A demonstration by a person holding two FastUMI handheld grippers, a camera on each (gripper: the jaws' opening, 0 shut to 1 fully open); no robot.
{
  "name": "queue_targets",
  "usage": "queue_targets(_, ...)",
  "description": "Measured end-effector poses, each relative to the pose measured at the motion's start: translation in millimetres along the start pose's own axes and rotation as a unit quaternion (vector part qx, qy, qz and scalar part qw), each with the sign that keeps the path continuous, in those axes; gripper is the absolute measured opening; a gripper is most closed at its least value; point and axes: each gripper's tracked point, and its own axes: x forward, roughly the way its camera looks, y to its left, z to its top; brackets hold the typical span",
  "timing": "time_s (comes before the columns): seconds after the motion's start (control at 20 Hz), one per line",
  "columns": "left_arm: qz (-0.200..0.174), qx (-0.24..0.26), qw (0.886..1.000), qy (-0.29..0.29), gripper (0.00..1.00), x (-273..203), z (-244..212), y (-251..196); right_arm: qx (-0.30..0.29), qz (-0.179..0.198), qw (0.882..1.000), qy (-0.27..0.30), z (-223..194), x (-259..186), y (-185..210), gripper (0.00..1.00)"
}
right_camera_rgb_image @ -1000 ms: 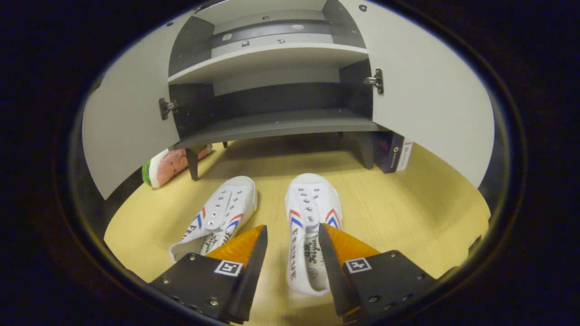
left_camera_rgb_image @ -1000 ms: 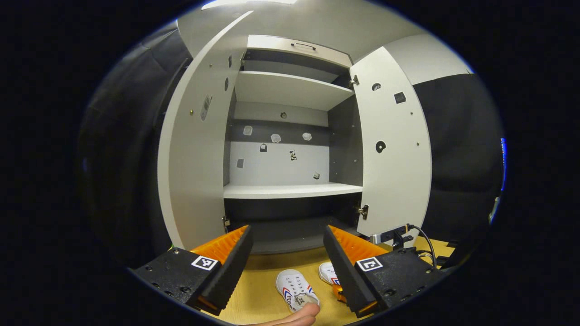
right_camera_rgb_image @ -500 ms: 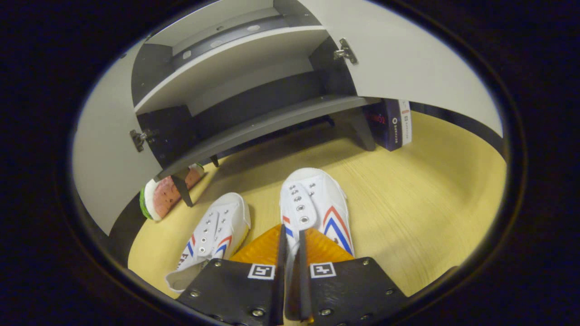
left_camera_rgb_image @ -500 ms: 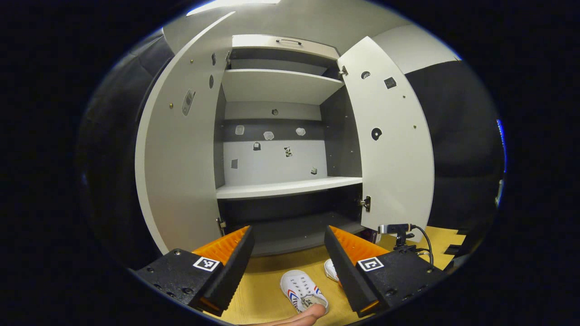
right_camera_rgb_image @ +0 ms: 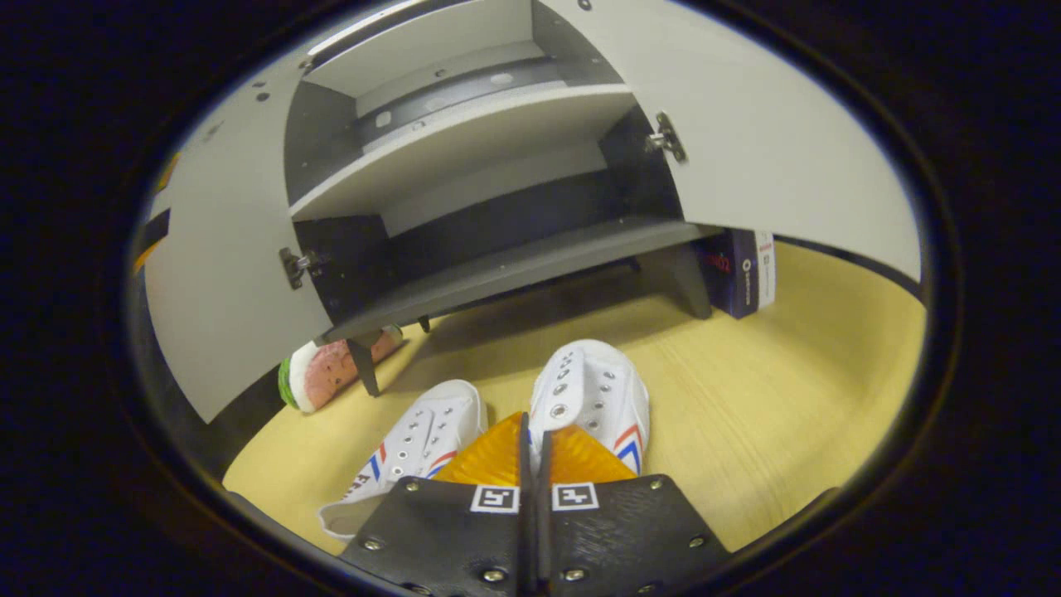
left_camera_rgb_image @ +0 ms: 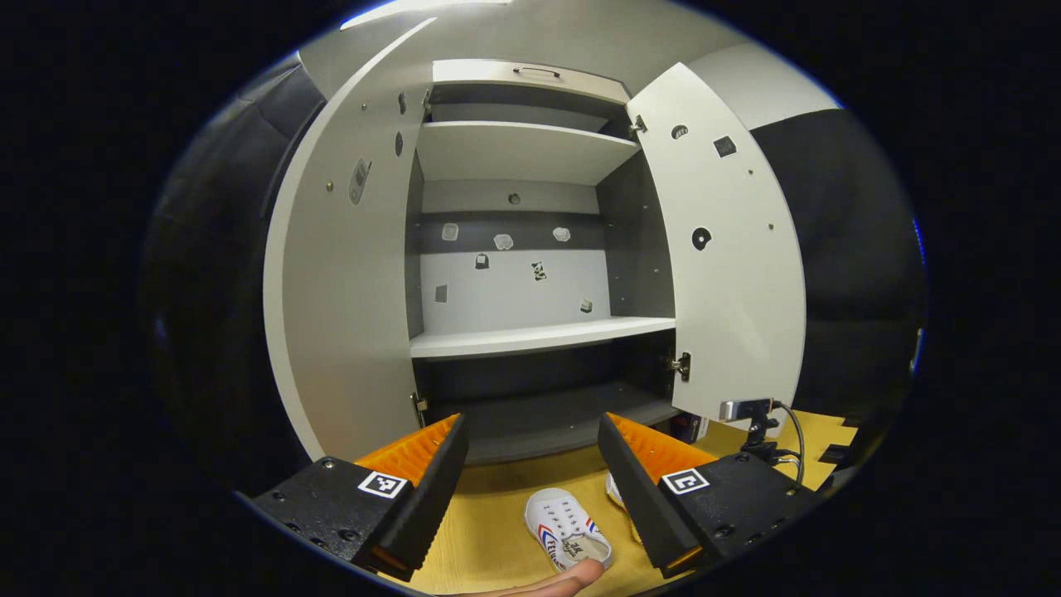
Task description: Grab one shoe with the right hand and put it into the shoe cabinet, grab the other shoe with the left hand and put it into the shoe cabinet; then close the right door with the right hand and the left door with the left hand.
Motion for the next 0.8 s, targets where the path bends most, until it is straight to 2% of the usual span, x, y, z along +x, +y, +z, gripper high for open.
queue_targets(0.15, -0.002, -0.003, 1.000, -0.002, 0.96, -0.5, 1.5, -1.5, 0.003, 0.032, 0.999, -0.025, 20.9, -22.9, 20.3, 0.00)
queue_targets(0.35, 0.011, -0.011, 1.000, 0.009, 0.96, 6.5, -7.4, 4.8, -0.022, 0.045, 0.996, -0.070, 71.1, -54.0, 34.0, 0.00)
queue_targets(0.4, 0.013, -0.014, 1.000, 0.013, 0.96, 9.4, -8.5, 5.1, -0.027, 0.050, 0.995, -0.077, 83.8, -63.4, 37.7, 0.04)
queue_targets(0.5, 0.017, -0.020, 0.999, 0.018, 0.96, 15.4, -7.1, 7.4, -0.038, 0.056, 0.994, -0.090, 114.6, -80.1, 43.9, 0.00)
queue_targets(0.65, 0.030, -0.020, 0.999, 0.006, 0.96, 23.9, 10.5, 14.4, -0.061, 0.060, 0.991, -0.104, 165.1, -100.9, 53.2, 0.00)
queue_targets(0.8, 0.025, -0.023, 0.999, -0.005, 0.95, 31.6, 31.7, 12.0, -0.077, 0.060, 0.988, -0.117, 212.0, -111.8, 61.1, 0.00)
